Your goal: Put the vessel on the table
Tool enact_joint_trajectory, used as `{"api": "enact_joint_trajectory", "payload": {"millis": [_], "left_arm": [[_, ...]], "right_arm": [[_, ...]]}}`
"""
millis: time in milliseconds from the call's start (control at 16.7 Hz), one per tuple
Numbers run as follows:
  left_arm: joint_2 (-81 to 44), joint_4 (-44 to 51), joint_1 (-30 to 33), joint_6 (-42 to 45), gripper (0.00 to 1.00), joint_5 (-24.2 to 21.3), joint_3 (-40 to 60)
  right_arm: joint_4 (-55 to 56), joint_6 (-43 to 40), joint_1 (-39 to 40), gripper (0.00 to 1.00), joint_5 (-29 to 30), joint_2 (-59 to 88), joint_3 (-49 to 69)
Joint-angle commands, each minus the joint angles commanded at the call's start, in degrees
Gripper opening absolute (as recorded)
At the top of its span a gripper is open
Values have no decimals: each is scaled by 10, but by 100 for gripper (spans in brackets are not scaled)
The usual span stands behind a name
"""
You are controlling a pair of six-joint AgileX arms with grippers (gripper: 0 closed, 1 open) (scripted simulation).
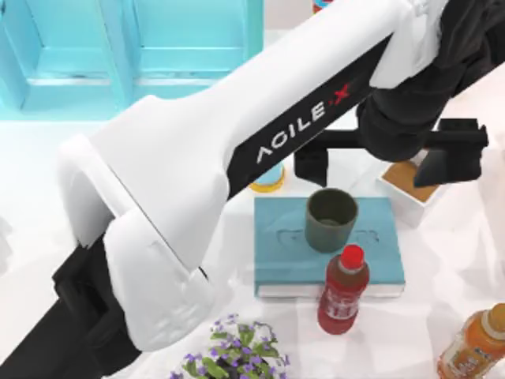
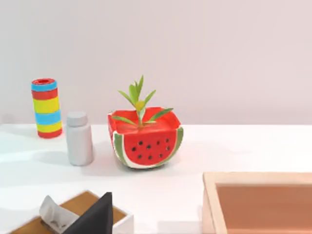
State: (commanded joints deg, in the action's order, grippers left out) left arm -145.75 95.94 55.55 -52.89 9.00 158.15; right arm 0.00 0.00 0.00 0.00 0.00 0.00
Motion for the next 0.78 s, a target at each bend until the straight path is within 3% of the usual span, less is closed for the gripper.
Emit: {"api": "enact_joint_trajectory", "payload": {"millis": [540, 780], "left_arm": [[61, -208, -13, 13, 100, -1, -267], [75, -263, -16, 15, 100, -1, -335]], "right_arm": [[0, 0, 0, 100, 0, 0, 0], [0, 0, 0, 100, 0, 0, 0]]}}
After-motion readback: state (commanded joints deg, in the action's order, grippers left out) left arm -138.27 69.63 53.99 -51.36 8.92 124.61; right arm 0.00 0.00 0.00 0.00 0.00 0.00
